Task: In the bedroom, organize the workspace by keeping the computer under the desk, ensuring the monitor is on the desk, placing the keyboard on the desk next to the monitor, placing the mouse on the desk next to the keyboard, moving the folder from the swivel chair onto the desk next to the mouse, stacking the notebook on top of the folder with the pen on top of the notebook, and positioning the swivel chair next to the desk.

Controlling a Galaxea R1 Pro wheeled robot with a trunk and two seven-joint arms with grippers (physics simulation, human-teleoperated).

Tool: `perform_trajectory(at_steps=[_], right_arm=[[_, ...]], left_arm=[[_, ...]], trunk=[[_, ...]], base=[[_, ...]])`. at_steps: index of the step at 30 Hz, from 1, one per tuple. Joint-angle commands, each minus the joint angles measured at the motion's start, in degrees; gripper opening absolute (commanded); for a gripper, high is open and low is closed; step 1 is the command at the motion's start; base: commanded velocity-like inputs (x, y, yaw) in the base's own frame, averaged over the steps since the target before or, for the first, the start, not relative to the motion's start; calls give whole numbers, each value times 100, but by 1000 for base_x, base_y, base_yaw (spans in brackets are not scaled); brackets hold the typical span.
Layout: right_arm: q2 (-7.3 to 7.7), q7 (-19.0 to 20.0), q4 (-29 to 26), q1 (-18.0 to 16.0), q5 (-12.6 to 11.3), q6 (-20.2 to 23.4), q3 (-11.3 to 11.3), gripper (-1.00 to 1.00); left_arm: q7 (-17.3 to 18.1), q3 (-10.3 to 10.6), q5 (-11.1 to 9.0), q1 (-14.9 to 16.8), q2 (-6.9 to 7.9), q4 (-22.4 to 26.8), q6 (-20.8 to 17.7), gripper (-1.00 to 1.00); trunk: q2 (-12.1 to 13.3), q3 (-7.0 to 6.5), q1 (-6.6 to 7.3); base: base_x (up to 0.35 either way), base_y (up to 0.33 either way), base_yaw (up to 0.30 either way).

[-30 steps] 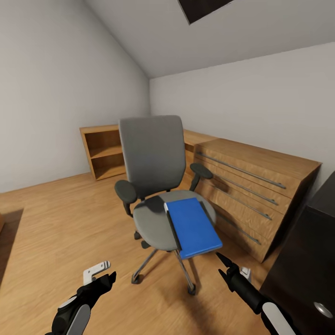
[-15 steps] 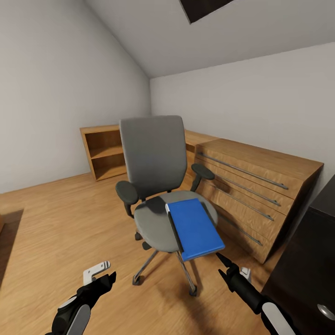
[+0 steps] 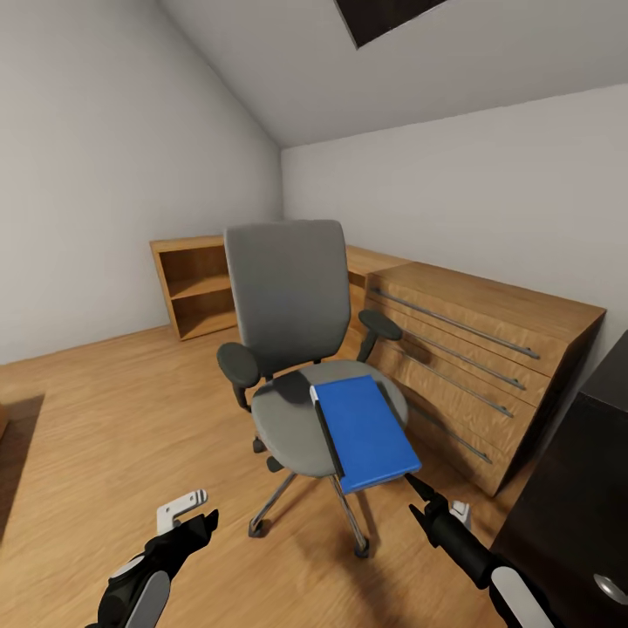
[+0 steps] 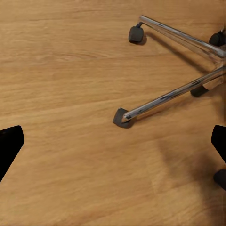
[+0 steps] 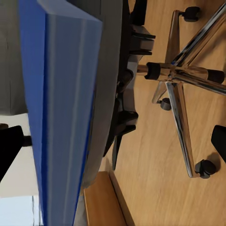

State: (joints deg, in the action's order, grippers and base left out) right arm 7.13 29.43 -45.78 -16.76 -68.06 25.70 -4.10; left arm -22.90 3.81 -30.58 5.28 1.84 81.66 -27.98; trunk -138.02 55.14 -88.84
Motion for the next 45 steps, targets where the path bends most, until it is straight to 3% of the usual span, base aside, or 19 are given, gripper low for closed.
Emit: perform_trajectory(at_steps=[1, 13, 45], right_arm=[[-1, 1, 0, -3, -41, 49, -12, 100], [-9, 1, 6, -3, -41, 44, -9, 100], [-1, 1, 2, -3, -41, 41, -9, 100]], left_arm=[[-58, 14, -61, 4, 5, 8, -7, 100], [-57, 15, -66, 2, 1, 6, -22, 100], [-70, 15, -62, 4, 1, -133, -24, 100]], trunk=[[39, -13, 24], [520, -228, 287], [520, -228, 287]], base=[[0, 0, 0], [0, 0, 0], [45, 25, 0]])
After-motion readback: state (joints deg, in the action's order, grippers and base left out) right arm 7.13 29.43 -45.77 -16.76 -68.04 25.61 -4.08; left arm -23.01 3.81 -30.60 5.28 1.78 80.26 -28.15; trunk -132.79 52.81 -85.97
